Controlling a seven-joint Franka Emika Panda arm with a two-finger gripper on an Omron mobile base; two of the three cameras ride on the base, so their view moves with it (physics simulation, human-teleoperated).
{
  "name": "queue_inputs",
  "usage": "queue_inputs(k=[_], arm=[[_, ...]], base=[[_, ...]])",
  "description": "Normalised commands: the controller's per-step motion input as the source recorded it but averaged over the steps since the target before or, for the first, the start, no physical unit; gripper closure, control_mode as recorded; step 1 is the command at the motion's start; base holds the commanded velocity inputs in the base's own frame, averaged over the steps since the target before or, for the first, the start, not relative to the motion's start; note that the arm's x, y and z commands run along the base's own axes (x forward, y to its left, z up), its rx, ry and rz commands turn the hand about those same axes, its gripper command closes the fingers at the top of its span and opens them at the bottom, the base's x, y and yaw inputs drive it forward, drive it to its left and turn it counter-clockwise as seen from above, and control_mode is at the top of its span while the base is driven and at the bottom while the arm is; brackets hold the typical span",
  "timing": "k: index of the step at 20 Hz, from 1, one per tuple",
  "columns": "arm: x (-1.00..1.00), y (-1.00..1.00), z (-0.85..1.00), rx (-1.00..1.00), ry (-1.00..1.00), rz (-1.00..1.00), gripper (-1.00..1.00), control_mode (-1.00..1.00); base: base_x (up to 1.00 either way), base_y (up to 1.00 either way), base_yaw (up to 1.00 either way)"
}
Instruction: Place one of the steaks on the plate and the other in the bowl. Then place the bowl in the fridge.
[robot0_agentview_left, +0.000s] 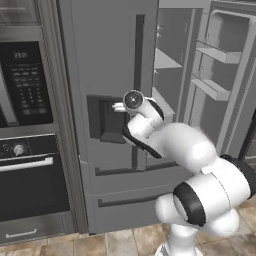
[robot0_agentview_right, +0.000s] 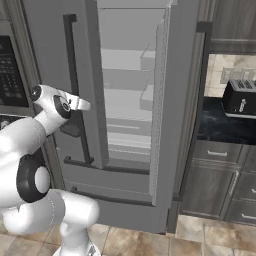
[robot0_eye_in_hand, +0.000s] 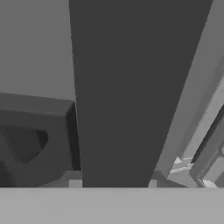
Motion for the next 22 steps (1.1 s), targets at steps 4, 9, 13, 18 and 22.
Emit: queue_inputs(k=[4, 9, 13, 18, 22], arm=[[-0.84, 0.89, 0.29, -0.17, 0.0, -0.19, 1.0, -1.0], [-0.91, 0.7, 0.13, -0.16, 0.0, -0.15, 1.0, -1.0], [-0.77, 0.72, 0.21, -0.18, 0.02, -0.17, 1.0, -1.0], [-0.35, 0.83, 0.2, -0.23, 0.13, -0.26, 1.0, -1.0], [-0.1, 0.49, 0.0, -0.12, 0.0, -0.17, 1.0, -1.0]], base=[[0.0, 0.0, 0.0], [0.0, 0.0, 0.0], [0.0, 0.0, 0.0], [0.0, 0.0, 0.0], [0.0, 0.0, 0.0]])
